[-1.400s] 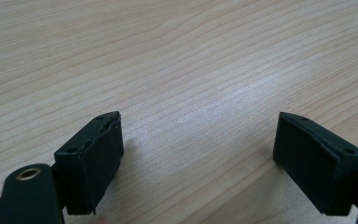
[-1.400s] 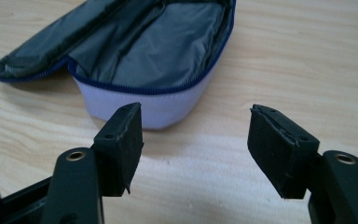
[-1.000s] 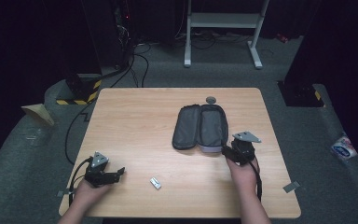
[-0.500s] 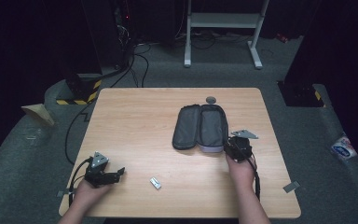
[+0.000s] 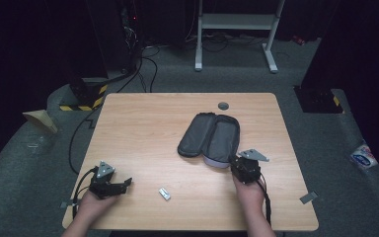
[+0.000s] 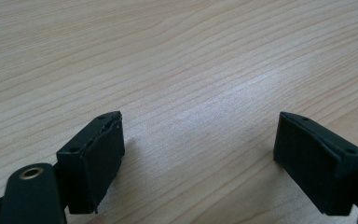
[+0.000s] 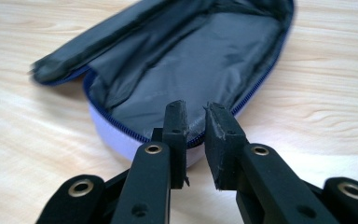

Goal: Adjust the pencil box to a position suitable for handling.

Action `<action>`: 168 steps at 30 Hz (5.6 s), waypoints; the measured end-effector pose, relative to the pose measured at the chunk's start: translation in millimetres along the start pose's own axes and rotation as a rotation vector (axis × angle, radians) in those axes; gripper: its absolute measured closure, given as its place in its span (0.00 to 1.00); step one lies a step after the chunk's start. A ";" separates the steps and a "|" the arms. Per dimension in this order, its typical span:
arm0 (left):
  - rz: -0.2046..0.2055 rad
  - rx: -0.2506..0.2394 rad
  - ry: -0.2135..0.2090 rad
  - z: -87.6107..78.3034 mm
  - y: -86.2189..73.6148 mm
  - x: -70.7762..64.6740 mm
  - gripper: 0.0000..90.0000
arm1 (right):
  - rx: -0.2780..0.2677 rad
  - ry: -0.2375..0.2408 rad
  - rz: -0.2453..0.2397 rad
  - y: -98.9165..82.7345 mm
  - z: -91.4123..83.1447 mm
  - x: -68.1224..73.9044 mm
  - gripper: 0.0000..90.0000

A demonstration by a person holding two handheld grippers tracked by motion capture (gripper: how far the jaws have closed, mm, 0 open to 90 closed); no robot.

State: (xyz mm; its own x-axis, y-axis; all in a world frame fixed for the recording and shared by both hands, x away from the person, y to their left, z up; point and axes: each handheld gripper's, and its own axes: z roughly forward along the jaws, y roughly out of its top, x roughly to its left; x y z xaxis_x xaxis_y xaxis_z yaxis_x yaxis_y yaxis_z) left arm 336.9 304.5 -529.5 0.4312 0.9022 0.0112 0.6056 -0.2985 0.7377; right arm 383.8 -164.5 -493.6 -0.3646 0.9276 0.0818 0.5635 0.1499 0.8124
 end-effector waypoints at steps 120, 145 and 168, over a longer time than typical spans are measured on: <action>-0.058 -0.129 -0.071 51.9 65.7 -78.2 0.78 | -0.011 0.023 -0.032 -21.7 9.4 23.4 0.73; -0.042 -0.146 -0.036 35.7 53.6 -71.4 0.68 | -0.035 0.023 -0.023 -13.0 7.0 10.8 0.66; 0.025 -0.055 -0.066 4.2 18.0 -42.4 0.51 | 0.108 -0.094 -0.026 -53.8 -32.3 -45.6 0.41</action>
State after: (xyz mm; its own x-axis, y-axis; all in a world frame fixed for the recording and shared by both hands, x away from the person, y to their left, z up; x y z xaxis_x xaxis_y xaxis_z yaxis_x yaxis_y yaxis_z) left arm 332.3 259.5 -519.5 0.4900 0.8716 -0.0132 0.5575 -0.3017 0.7734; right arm 346.2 -225.9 -522.4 -0.3117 0.9502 0.0027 0.6333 0.2057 0.7460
